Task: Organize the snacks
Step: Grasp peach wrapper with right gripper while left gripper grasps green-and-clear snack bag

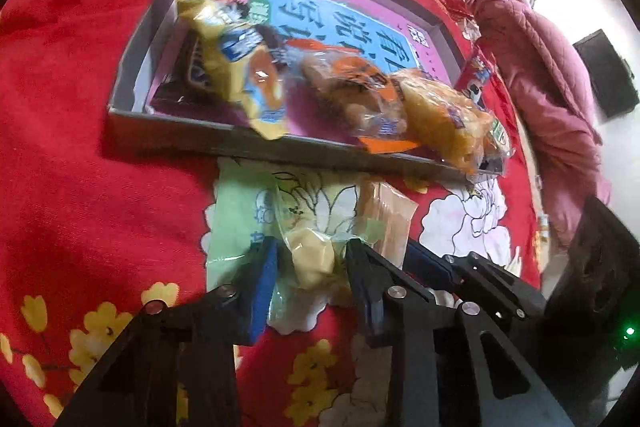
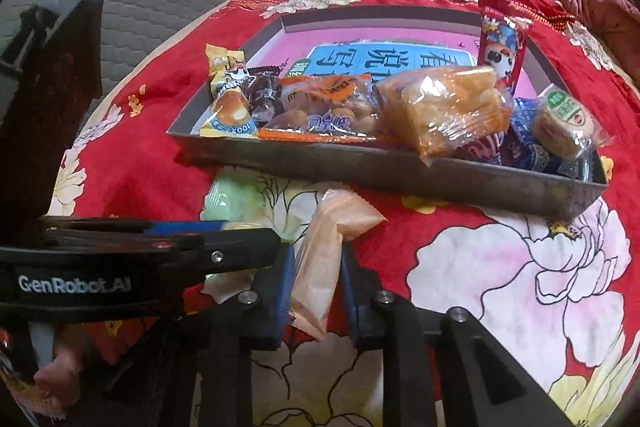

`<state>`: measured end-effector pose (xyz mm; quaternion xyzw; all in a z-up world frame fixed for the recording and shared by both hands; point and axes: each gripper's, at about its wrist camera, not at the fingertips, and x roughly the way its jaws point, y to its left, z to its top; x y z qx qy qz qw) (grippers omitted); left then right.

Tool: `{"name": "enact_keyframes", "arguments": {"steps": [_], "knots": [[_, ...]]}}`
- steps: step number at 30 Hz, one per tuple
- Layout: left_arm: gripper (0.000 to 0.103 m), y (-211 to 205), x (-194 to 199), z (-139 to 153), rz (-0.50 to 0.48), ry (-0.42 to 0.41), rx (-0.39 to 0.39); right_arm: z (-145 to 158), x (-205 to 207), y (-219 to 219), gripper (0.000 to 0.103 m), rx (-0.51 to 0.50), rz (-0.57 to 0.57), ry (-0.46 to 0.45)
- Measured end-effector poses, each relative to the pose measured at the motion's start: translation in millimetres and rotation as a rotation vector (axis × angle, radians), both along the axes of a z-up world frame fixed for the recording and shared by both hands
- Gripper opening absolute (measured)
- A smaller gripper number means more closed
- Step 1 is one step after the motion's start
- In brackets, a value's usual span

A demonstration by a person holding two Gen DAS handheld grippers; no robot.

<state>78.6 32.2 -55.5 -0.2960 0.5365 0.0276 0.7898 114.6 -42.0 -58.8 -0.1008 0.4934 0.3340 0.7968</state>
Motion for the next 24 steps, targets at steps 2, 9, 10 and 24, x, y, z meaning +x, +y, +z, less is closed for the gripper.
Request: {"name": "enact_keyframes", "arguments": {"steps": [2, 9, 10, 24], "knots": [[0.031, -6.0, 0.4, 4.4, -0.010, -0.011, 0.019, 1.8, 0.0, -3.0, 0.021, 0.008, -0.005, -0.002], [0.028, -3.2, -11.2, 23.5, 0.000, -0.074, -0.015, 20.3, -4.3, -13.0, 0.020, 0.084, 0.002, -0.028], [0.028, -2.3, -13.0, 27.8, 0.005, -0.084, -0.020, 25.6, -6.3, -13.0, 0.020, 0.093, 0.006, -0.045], [0.028, 16.5, 16.7, 95.6, 0.025, -0.231, 0.080, 87.8, 21.2, -21.5, 0.019, 0.224, -0.087, -0.228]]}}
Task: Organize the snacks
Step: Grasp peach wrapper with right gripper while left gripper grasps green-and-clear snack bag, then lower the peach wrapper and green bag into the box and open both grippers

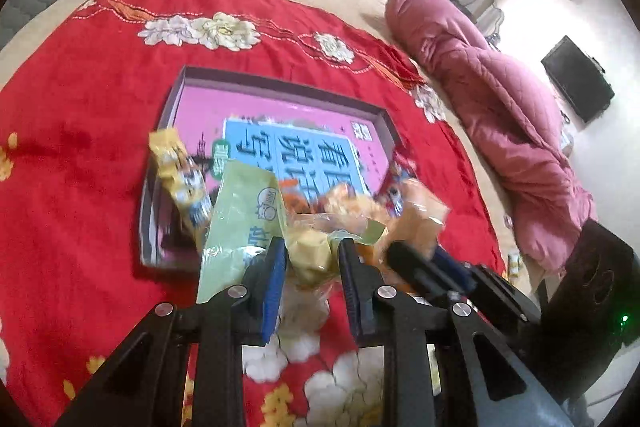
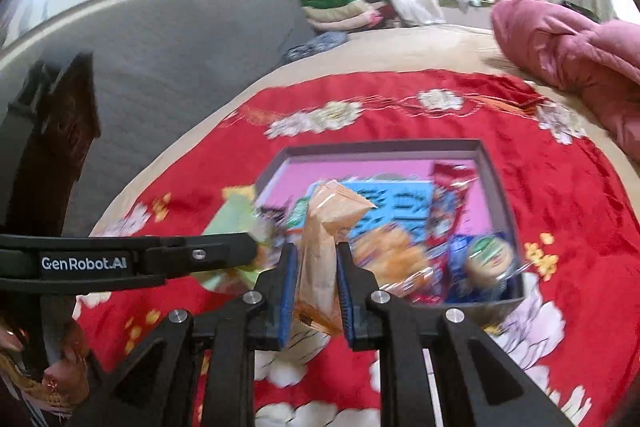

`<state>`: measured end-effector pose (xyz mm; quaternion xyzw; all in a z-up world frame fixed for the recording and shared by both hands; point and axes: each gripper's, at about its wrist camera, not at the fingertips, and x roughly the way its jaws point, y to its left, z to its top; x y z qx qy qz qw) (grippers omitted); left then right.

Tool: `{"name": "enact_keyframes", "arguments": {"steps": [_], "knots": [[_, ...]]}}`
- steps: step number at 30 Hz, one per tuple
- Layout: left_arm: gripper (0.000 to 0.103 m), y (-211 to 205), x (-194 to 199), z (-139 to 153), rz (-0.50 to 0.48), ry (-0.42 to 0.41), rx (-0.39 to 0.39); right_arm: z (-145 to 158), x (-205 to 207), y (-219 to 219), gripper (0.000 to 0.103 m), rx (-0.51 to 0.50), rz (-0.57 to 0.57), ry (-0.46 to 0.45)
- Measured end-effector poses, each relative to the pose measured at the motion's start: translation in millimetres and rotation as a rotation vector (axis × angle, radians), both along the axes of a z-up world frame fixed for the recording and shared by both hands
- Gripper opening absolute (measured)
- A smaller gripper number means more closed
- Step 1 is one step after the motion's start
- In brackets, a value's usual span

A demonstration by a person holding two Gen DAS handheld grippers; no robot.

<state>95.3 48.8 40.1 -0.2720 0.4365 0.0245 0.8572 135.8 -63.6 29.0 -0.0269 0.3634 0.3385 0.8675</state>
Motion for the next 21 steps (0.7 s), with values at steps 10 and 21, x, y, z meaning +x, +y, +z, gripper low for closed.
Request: {"name": "enact_keyframes", "arguments": {"steps": [10, 21], "knots": [[0.028, 20.9, 36.0, -35.3, 0.046, 0.074, 0.047, -18.6, 47.7, -32.5, 0.020, -0.055, -0.172, 0.011], [0.029, 16.5, 43.2, -41.1, 0.040, 0.082, 0.106, -32.7, 58.5, -35.9, 0.020, -0.094, -0.217, 0.004]]}}
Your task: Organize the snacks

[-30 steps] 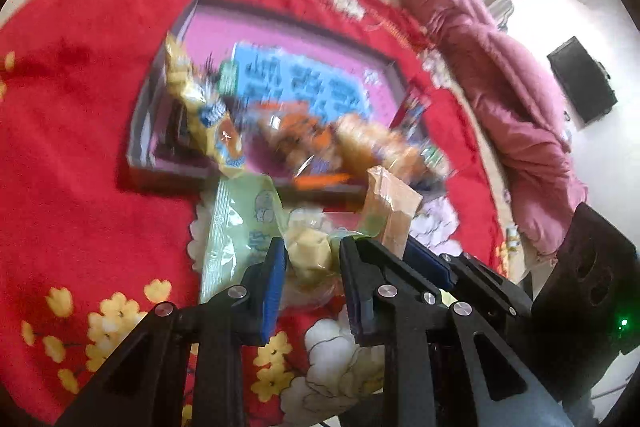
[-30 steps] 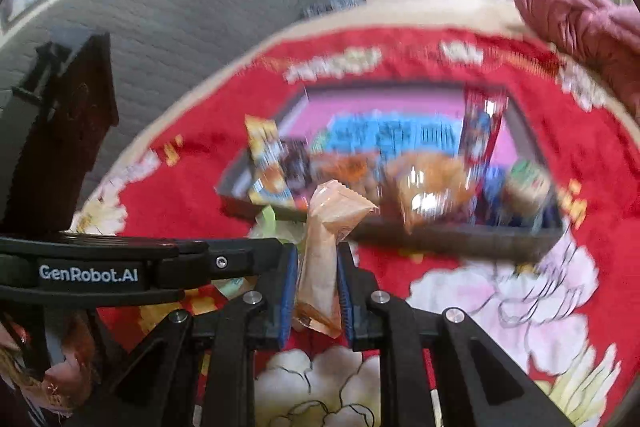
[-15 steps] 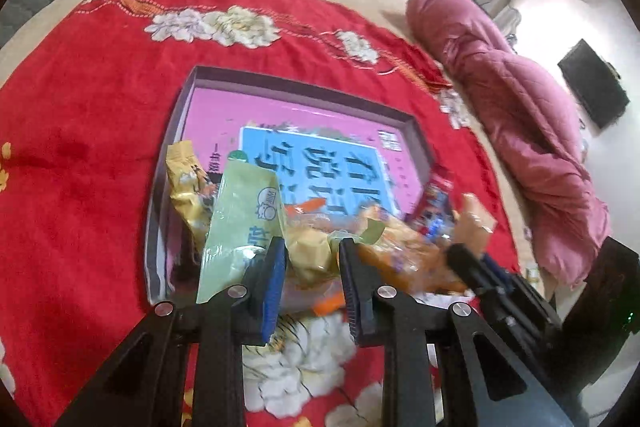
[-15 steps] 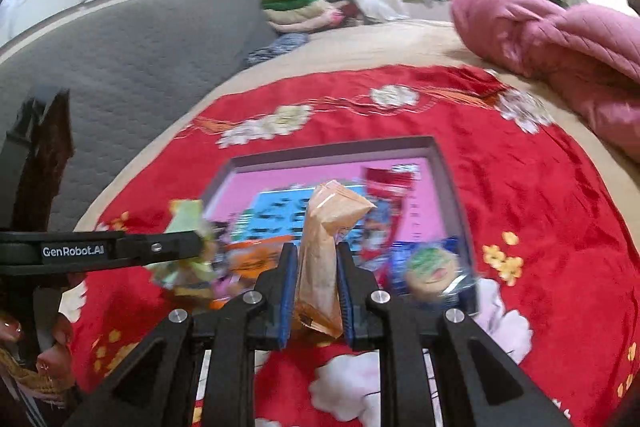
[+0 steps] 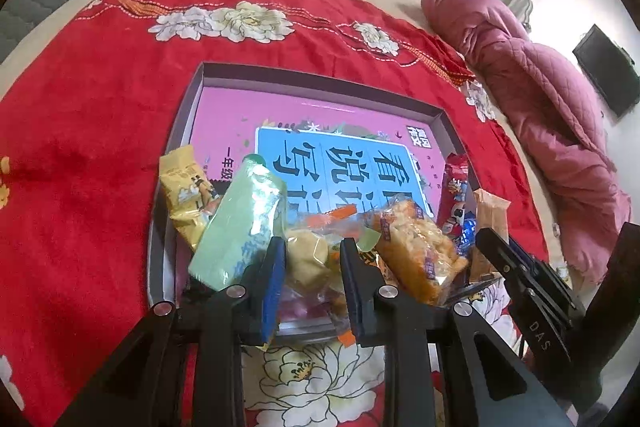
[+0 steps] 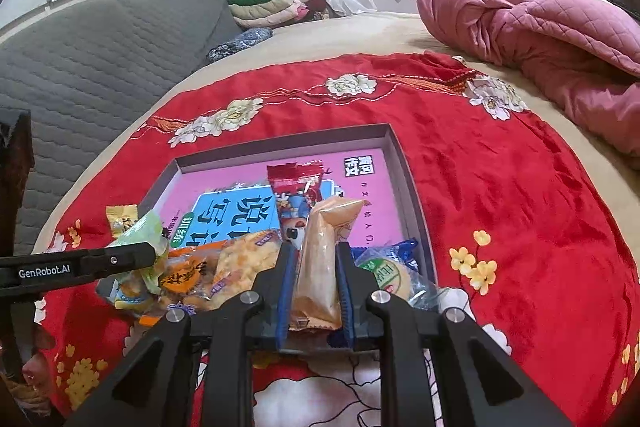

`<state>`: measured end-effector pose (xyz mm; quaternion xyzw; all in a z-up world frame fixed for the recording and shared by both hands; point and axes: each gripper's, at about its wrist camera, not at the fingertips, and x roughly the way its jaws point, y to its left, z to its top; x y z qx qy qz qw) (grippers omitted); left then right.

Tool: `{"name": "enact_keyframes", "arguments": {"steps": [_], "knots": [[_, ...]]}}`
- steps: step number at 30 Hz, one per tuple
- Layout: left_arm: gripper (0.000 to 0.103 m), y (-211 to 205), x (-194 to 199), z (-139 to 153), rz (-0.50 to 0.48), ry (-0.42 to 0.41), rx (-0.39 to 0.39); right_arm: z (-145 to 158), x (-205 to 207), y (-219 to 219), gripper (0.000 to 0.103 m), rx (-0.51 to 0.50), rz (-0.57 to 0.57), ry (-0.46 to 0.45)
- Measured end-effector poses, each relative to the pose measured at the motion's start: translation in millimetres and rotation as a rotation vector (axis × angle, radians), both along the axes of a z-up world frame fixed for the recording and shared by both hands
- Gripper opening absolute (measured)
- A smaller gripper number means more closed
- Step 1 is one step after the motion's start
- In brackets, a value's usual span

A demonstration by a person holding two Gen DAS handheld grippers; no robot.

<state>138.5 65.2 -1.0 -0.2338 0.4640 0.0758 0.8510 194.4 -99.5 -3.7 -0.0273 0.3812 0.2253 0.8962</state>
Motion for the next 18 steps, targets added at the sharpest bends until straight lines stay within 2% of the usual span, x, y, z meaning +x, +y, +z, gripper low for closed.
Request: {"name": "enact_keyframes", "arguments": {"steps": [2, 5, 11, 15, 18], "knots": [[0.031, -1.9, -2.2, 2.7, -0.002, -0.004, 0.014, 1.4, -0.4, -2.6, 0.023, 0.012, -0.007, -0.003], [0.036, -2.9, -6.3, 6.7, 0.003, -0.013, 0.022, 5.3, -2.2, -7.0, 0.047, 0.030, -0.018, -0.016], [0.044, -8.6, -23.7, 18.9, 0.006, -0.021, 0.044, 15.4, -16.5, -12.2, 0.048, 0.051, -0.019, -0.024], [0.055, -19.5, -41.5, 26.1, -0.001, -0.018, 0.059, 19.8, -38.6, -15.7, 0.065, 0.058, -0.007, -0.001], [0.056, -31.6, -56.7, 28.7, -0.009, -0.002, 0.075, 25.0, -54.0, -14.8, 0.069, 0.032, 0.004, 0.015]]}}
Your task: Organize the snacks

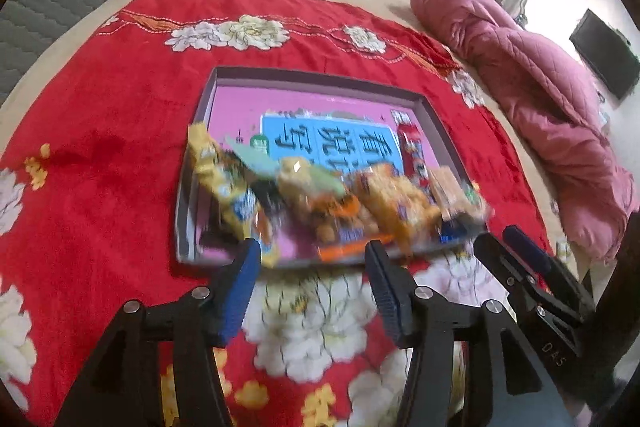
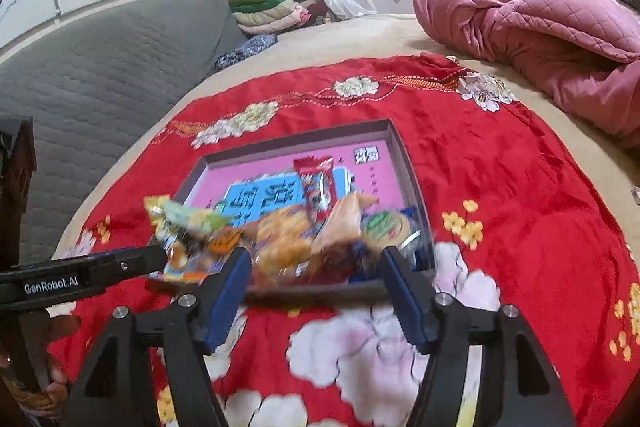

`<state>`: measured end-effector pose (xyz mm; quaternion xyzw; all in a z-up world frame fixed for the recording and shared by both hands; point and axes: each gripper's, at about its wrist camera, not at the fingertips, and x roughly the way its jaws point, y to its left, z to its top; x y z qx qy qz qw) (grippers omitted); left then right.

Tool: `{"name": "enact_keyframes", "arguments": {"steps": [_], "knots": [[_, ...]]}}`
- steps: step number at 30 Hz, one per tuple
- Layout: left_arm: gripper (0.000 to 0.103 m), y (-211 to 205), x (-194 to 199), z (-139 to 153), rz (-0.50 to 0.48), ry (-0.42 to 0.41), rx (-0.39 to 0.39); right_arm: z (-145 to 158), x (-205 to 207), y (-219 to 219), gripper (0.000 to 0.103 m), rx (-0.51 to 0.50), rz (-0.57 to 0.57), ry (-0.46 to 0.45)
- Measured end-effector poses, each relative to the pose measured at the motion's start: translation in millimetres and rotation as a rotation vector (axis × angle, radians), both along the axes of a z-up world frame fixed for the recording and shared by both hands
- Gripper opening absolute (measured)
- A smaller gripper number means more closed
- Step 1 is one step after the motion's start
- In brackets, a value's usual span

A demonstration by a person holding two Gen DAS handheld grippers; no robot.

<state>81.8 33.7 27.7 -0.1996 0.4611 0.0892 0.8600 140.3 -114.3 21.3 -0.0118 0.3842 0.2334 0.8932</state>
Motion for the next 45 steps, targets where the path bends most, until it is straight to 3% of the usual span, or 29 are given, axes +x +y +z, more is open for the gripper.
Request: {"name": "enact_keyframes", "arguments": {"steps": [3, 9, 25, 45], "knots": [[0.057, -11.7, -14.6, 0.4, -0.004, 0.017, 0.031, 4.1, -14.9, -2.5, 0.079, -0.031, -0.006, 0.001], [0.057, -27.5, -45.0, -3.0, 0.015, 0.036, 0.045, 3.5, -40.5, -15.0, 0.089, -0.082, -0.053, 0.005], [0.057, -43.2, -61.6, 2.3, 0.007, 0.045, 0.091, 11.1, -68.8, -5.8, 0.091, -0.161, -0.013, -0.066], [0.057, -40.9, -60.2, -0.1, 0.026, 0.068, 0.114, 8.3, -66.8, -6.5, 0.091, -0.161, -0.014, -0.047]]}}
